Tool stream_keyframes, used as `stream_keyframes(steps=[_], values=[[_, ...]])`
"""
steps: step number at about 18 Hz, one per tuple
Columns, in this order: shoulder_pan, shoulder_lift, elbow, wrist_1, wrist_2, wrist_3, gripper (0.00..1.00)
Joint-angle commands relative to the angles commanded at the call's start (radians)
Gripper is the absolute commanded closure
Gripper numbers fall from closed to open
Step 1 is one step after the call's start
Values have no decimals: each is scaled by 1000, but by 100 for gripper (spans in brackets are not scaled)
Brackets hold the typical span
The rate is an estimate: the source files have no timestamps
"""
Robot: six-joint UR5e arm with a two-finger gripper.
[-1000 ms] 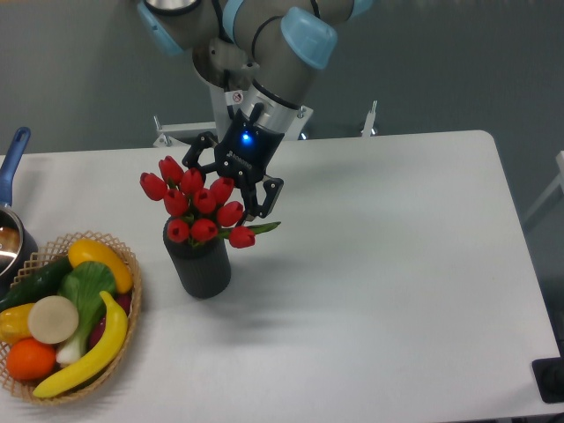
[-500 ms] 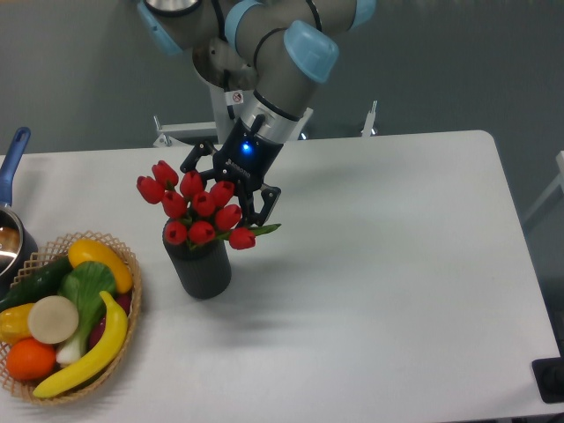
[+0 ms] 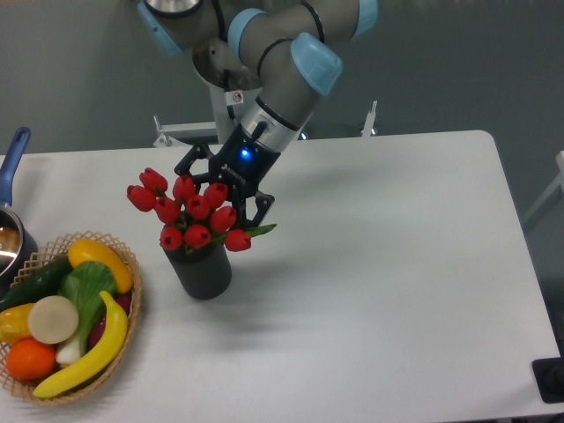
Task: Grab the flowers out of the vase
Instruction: 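Lower the gripper around the tulip stems and close on them, then lift the gripped tulips straight up out of the black vase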
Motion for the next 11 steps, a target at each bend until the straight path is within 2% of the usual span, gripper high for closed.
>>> stream_keyframes(steps=[5, 8, 11], values=[[14, 8, -2, 0, -12, 40, 0], [32, 9, -2, 0, -12, 60, 31], [40, 14, -3, 0, -21, 61, 49]])
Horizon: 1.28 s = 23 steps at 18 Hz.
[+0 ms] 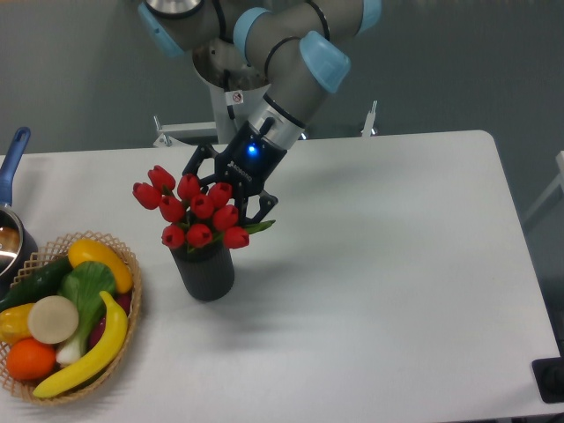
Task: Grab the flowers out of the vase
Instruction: 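Lift the gripped tulips straight up out of the black vase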
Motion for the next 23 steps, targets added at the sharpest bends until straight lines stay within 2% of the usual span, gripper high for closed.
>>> stream_keyframes(steps=[3, 4, 12, 18, 23], values=[[0, 0, 0, -2, -2, 0, 76], [0, -2, 0, -2, -2, 0, 77], [9, 2, -2, -2, -6, -9, 78], [26, 31, 0, -2, -58, -35, 77], [43, 77, 0, -2, -84, -72, 77]])
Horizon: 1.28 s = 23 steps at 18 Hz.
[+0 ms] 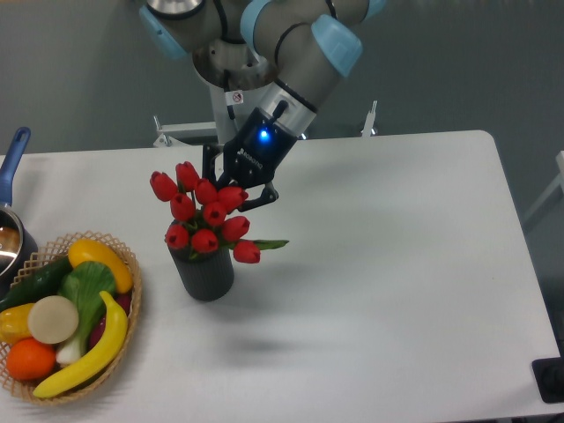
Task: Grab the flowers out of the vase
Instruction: 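Lift the gripped tulips straight up out of the black vase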
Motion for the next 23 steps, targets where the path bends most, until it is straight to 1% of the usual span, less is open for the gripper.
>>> stream_keyframes(steps=[4, 12, 15, 23], values=[[18, 43, 0, -2, -2, -21, 77], [58, 146, 17, -2, -15, -123, 76], [60, 155, 43, -2, -37, -170, 76], [63, 184, 94, -2, -37, -250, 76]])
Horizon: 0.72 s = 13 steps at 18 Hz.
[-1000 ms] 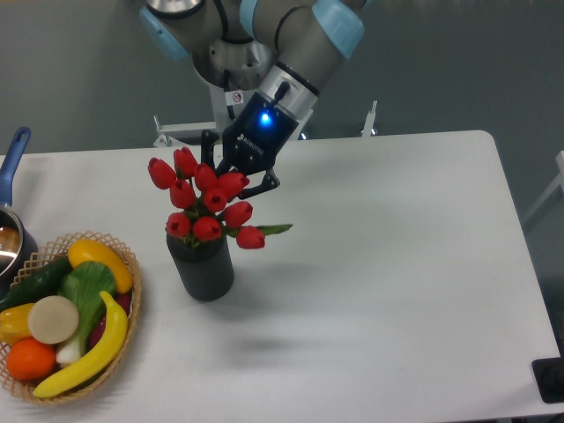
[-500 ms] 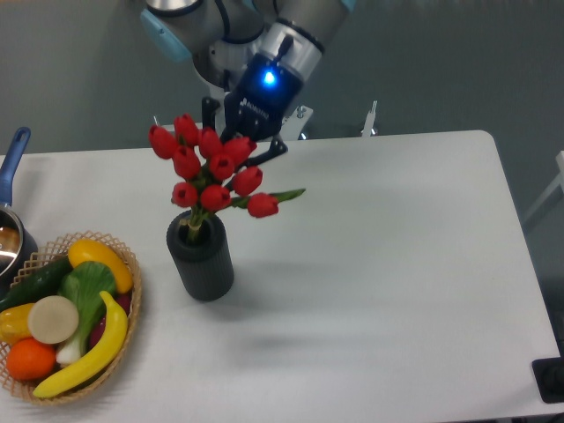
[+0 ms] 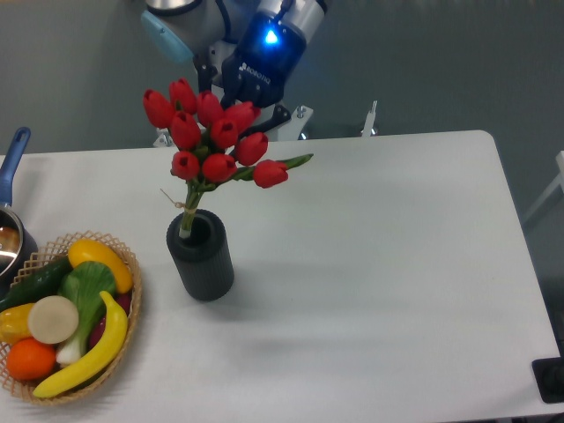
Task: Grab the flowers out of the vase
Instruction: 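Lift the gripped tulips straight up out of the black vase, then carry the tulip bunch up and away from the vase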
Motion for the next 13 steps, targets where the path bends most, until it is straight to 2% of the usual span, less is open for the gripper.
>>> stream_keyframes(steps=[4, 13], values=[[9, 6, 43, 0, -3, -52, 76], [38, 17, 81, 0, -3, -89, 76]])
